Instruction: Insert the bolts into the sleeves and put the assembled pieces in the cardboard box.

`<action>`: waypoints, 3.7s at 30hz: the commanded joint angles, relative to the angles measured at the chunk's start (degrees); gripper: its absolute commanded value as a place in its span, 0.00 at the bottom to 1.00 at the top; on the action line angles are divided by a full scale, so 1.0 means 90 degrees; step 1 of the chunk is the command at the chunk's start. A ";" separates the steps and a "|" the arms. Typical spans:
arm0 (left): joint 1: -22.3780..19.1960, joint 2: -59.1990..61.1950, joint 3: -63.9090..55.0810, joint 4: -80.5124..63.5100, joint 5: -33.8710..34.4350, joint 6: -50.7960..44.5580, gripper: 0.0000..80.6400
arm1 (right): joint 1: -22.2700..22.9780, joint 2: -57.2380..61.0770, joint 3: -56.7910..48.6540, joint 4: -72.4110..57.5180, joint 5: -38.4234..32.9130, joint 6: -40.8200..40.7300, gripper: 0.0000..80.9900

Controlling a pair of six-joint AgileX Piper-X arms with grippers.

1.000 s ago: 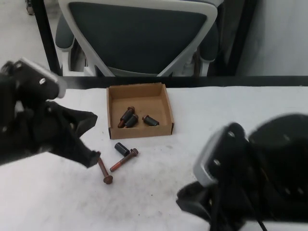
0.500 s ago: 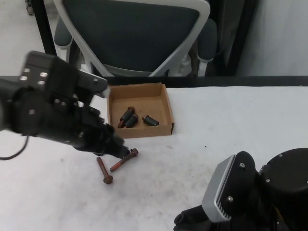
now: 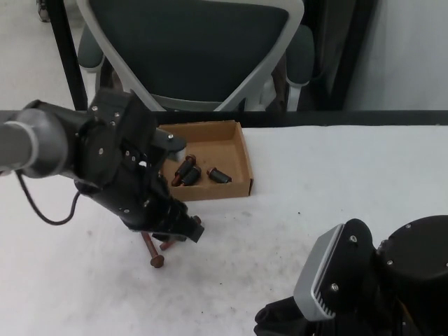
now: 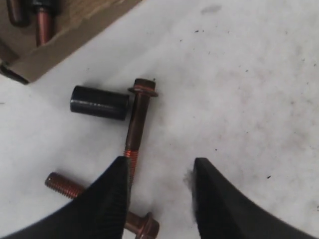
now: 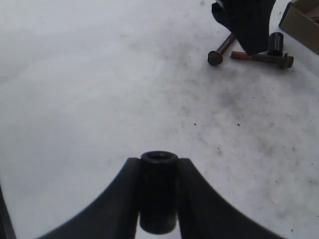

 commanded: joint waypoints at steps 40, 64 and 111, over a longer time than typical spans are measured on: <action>-0.0025 0.1556 -0.1059 0.0116 -0.0141 -0.0031 0.43 | 0.0020 -0.0070 -0.0023 -0.0140 0.0018 -0.0069 0.00; 0.0056 0.0835 -0.0578 -0.0149 0.1493 0.0134 0.01 | 0.0020 -0.0081 0.0693 -0.1509 0.0435 0.0132 0.00; -0.0480 -0.3381 0.6608 -1.2334 0.2718 -0.3573 0.01 | 0.0511 0.1863 0.1119 -0.6184 -0.0962 0.1288 0.00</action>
